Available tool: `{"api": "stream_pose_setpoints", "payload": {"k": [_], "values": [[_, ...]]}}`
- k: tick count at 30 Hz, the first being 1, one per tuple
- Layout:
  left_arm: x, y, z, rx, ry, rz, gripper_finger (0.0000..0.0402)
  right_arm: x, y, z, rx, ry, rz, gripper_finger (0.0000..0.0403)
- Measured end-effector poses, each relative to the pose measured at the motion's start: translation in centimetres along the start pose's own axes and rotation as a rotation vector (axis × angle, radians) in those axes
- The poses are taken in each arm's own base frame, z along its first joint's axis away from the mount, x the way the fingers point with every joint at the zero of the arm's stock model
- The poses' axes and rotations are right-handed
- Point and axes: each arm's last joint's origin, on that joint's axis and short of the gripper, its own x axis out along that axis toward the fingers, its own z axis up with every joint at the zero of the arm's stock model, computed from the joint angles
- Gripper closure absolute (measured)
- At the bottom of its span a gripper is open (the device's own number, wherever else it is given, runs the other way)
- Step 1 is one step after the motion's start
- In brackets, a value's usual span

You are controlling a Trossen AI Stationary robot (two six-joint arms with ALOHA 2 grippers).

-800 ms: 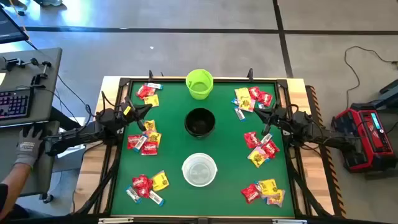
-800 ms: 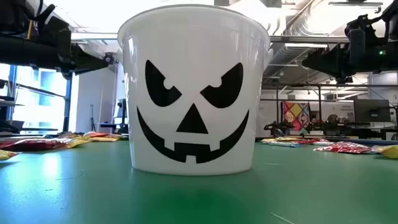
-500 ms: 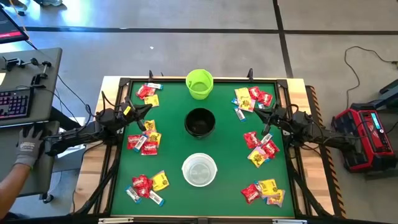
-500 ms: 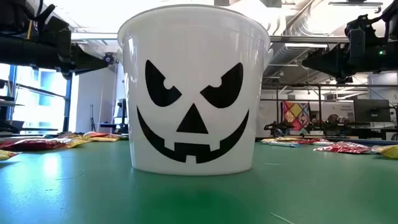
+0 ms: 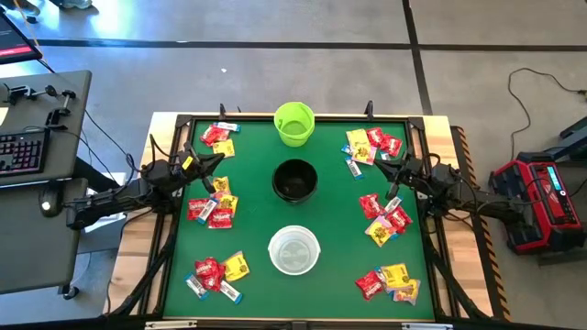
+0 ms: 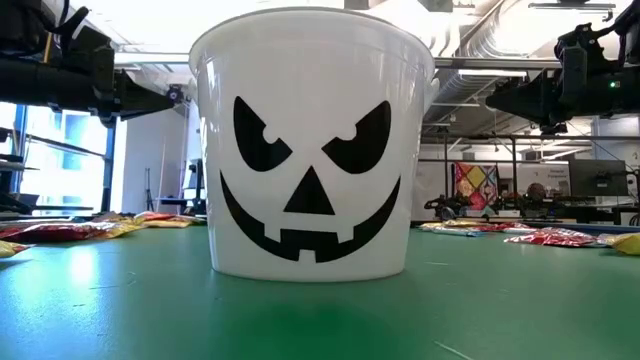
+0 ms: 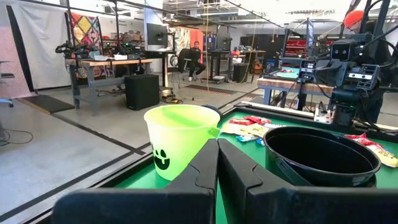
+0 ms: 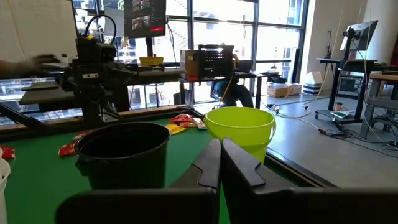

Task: Sort candy by brand, put in halloween buckets

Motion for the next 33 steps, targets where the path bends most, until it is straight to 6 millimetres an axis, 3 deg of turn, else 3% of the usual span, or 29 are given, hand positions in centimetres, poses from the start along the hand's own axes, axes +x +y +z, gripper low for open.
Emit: {"api": "stream_pose_setpoints", "payload": {"k": [33], "values": [[0.00,0.00,0.00,0.000,-0.001,0.000,0.0401,0.00,0.00,0.00,0.000,0.000,0.000,0.0402]]}}
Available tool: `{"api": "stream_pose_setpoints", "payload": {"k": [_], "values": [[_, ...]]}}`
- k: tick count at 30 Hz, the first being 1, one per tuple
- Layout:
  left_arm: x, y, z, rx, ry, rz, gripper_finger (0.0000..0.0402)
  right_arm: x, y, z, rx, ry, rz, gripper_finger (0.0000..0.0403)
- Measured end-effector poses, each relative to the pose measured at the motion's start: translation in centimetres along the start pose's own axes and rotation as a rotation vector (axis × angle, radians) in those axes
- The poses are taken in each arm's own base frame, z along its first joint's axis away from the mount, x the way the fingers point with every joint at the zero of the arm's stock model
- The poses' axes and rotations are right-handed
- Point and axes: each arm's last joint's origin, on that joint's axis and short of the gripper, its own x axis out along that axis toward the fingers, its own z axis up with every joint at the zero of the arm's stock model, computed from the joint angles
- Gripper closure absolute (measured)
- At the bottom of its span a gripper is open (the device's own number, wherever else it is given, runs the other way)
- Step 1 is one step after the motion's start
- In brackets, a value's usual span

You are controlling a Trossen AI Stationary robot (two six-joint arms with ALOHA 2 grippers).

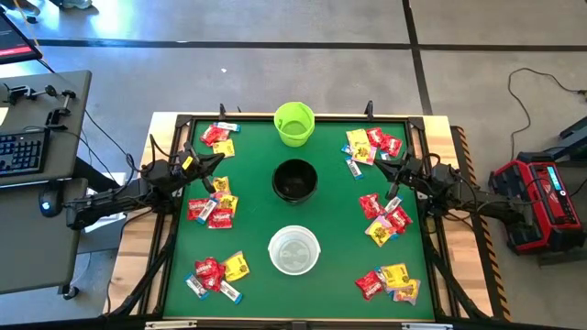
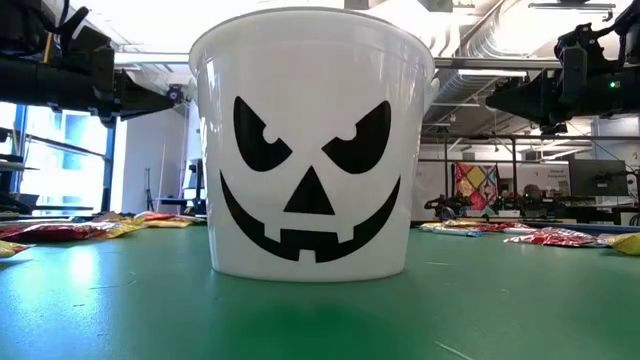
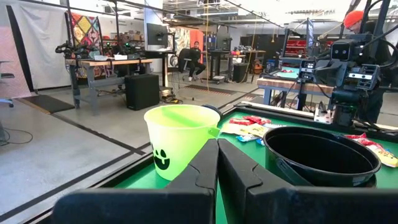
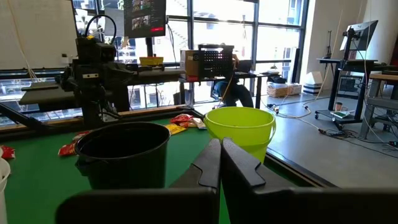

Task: Sort candy by brand, put in halloween buckets

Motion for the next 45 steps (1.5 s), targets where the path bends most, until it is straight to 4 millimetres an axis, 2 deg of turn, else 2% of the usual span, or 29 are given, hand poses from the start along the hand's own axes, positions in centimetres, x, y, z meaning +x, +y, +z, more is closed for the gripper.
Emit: {"api": "stream_pose_setpoints", "payload": {"k": [30,37,45], "values": [[0.00,0.00,0.02,-0.006,-0.002,0.000,0.0401,0.00,0.00,0.00,0.000,0.000,0.000,0.0402],[0.00,-0.01,0.13,-0.056,-0.013,-0.003,0.0402,0.00,0.00,0.00,0.000,0.000,0.000,0.0402],[-0.01,-0.11,0.37,-0.219,-0.033,-0.041,0.0402,0.00,0.00,0.00,0.000,0.000,0.000,0.0402]]}}
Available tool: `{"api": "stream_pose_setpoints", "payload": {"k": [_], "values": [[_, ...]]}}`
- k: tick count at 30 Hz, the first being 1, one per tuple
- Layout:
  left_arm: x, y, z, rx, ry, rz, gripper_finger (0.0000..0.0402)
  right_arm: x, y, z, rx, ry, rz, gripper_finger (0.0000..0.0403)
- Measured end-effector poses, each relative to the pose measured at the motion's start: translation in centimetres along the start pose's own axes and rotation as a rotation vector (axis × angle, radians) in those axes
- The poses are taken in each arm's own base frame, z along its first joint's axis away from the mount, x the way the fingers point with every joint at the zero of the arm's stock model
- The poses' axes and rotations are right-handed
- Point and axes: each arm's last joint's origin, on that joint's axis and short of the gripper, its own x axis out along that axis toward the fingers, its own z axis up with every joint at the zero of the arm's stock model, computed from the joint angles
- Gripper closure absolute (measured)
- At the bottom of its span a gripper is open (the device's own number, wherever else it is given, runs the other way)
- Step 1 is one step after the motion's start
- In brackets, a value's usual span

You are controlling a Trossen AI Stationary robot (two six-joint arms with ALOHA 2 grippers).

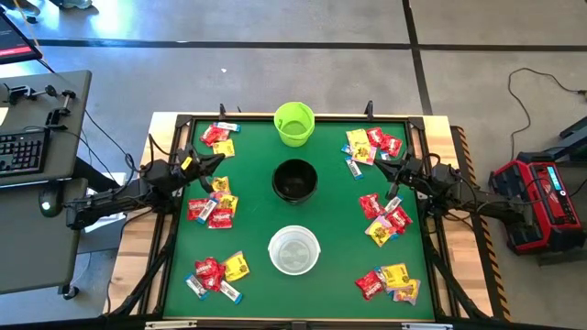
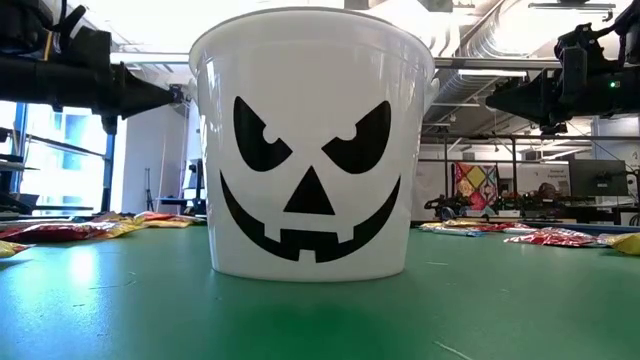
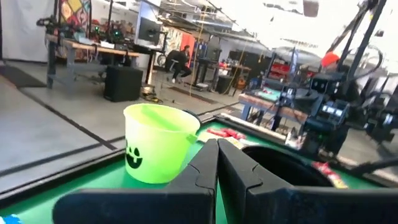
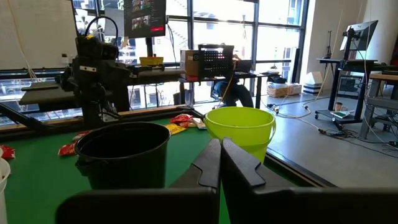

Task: Sort candy by brand, put in halloween buckets
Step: Put the white chocolate into the green bucket

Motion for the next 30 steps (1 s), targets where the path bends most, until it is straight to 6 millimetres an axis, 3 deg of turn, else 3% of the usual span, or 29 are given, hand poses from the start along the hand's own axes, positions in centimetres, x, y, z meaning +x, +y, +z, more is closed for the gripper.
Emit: {"api": "stream_pose_setpoints", "payload": {"k": [25,30], "values": [[0.5,-0.6,1.7,-0.034,-0.156,-0.056,0.0399,0.0,0.0,0.0,0.000,0.000,0.000,0.0402],[0.8,-0.8,3.4,0.000,-0.180,-0.008,0.0401,0.0,0.0,-0.1,-0.001,0.006,0.000,0.0402]]}}
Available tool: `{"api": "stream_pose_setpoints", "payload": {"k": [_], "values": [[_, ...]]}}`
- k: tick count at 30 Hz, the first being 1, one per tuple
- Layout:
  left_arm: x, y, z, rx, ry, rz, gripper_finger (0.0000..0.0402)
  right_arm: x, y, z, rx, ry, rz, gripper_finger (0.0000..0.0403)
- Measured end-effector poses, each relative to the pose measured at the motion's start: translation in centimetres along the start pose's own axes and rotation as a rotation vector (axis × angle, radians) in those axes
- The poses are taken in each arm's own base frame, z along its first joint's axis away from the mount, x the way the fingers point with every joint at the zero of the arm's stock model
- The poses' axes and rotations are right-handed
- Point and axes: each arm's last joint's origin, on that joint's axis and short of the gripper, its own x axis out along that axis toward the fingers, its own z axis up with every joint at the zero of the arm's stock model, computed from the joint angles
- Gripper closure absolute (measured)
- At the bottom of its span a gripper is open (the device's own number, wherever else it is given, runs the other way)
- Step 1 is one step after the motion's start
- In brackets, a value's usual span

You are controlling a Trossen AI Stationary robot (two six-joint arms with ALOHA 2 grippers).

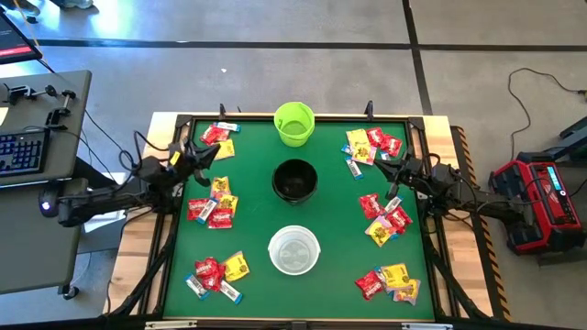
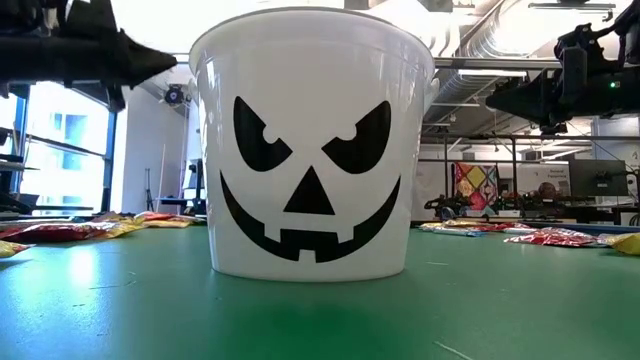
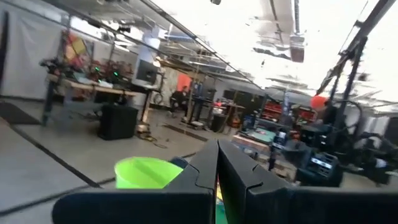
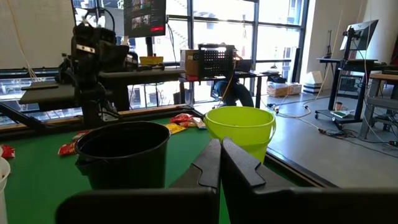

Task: Sort candy by brand, put in halloween buckets
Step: Put the white chocolate into the green bucket

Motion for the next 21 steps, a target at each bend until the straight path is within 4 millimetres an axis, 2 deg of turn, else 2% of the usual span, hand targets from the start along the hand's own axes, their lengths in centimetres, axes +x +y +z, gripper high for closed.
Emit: {"api": "stream_pose_setpoints", "payload": {"k": [4,6,14,17,21], "values": [[0.5,-0.5,2.6,-0.005,-0.049,0.024,0.0401,0.0,0.0,0.0,0.000,0.002,0.000,0.0402],[0.7,-0.8,3.9,0.000,-0.009,0.011,0.0401,0.0,0.0,0.0,0.000,0.003,0.000,0.0402],[1.2,-1.9,8.2,-0.012,0.433,-0.012,0.0401,0.0,0.0,-0.1,-0.002,0.011,0.001,0.0402],[1.8,-2.4,8.9,-0.076,0.568,-0.013,0.0401,0.0,0.0,-0.1,-0.003,0.013,0.001,0.0402],[3.0,-2.8,8.3,-0.144,0.761,0.039,0.0401,0.0,0.0,-0.2,-0.004,0.020,0.001,0.0402]]}}
